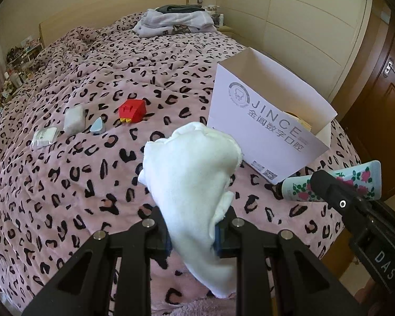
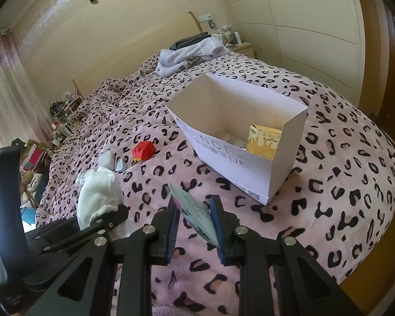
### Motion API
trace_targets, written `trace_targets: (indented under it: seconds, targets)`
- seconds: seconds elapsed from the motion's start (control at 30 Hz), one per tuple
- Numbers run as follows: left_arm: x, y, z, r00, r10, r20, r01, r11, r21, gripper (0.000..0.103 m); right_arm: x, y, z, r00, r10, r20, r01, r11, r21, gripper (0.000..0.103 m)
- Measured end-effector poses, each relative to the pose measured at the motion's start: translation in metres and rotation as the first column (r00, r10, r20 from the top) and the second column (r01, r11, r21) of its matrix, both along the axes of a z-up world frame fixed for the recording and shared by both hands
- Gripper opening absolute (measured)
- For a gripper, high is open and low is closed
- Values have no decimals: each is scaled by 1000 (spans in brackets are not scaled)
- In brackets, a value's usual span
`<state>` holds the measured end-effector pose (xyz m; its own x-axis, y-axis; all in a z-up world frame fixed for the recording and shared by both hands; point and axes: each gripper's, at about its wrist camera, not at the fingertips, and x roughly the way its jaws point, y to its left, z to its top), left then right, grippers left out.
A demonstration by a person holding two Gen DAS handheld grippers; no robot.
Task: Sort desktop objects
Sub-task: 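Carry the white sock and pink floral tube over the white paper box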
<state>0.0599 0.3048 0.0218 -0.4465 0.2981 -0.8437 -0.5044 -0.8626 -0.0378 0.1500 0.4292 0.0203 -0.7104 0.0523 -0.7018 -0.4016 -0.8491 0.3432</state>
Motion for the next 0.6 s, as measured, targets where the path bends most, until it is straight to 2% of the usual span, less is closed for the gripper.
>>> trace_targets:
  seconds: [0.37,0.6]
  targets:
    - [-1,16,-2,999,-37,8,37,999,11,23,7,10,-1,1000,-25,5,25,1000,2,24]
    - [-7,34,7,997,-80,6,80,996,38,23,7,17,10,999,-31,-19,31,999,12,24]
